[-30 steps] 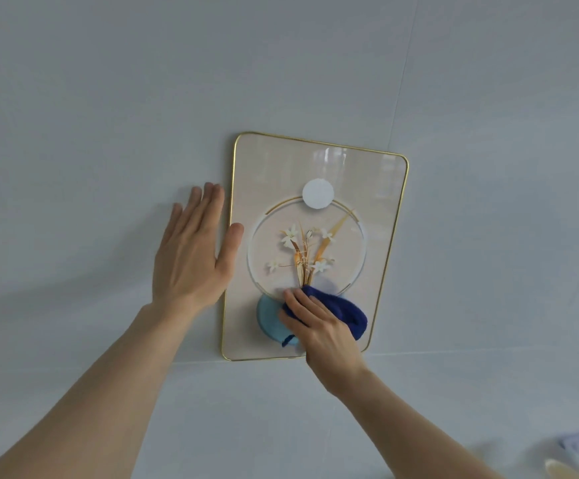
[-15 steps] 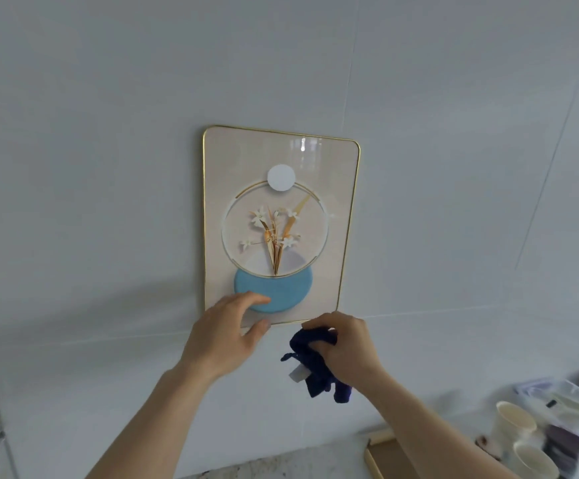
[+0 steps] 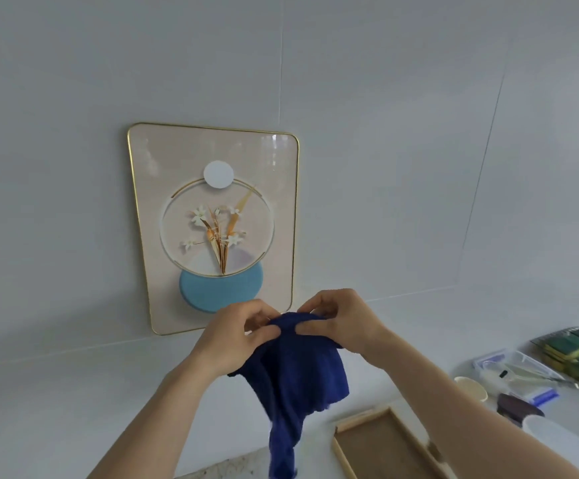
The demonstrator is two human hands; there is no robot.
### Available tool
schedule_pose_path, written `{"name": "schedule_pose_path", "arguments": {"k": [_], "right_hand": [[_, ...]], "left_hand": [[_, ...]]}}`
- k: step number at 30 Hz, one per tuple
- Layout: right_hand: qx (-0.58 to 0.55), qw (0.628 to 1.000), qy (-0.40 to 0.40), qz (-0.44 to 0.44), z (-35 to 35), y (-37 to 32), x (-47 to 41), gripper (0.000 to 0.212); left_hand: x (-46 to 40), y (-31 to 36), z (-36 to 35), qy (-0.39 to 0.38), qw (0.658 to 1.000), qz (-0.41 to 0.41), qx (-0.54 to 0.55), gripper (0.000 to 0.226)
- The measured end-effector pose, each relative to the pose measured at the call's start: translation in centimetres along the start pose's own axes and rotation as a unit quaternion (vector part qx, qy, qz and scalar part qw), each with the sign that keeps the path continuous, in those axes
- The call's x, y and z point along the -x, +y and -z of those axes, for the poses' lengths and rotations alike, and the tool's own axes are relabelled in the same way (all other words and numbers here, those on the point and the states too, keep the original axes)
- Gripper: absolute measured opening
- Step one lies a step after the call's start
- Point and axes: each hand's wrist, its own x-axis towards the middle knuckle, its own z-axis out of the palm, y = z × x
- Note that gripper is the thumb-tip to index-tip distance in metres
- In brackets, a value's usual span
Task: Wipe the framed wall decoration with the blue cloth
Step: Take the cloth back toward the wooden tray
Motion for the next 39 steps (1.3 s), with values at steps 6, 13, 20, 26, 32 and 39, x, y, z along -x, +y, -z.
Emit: {"name": "schedule_pose_path", "arguments": {"k": [6,13,20,26,32,39], "right_hand": [[0.195,0.979,-0.037,0.047,4.0,1.8,-0.4,0.011],[0.274,0.960,-0.049,0.046,6.9,4.8,-0.7,0.010],[0.324,0.944,-0.054,0.030,9.6,8.5,-0.7,0.012],[0.340,0.939,-0.056,-0.003,12.2,14.1,-1.3,0.018],[0.334,0.940,-0.058,-0.032,14.4,20.6,-2.2,0.017],[0.309,0.946,-0.050,-0.078,15.9,27.5,-3.4,0.023]], "left_hand": [[-1.6,0.8,-1.9,-0.006,0.998,0.013,-0.057,0.013],[-3.2,1.6,-5.8,-0.013,0.993,-0.001,-0.116,0.017],[-5.3,1.4,-11.0,-0.033,0.992,0.012,-0.124,0.014],[-7.3,0.9,-17.6,-0.077,0.990,0.034,-0.114,0.016],[-9.0,-0.2,-24.8,-0.114,0.986,0.065,-0.105,0.018],[-11.1,-1.8,-31.8,-0.136,0.982,0.092,-0.098,0.019]]}}
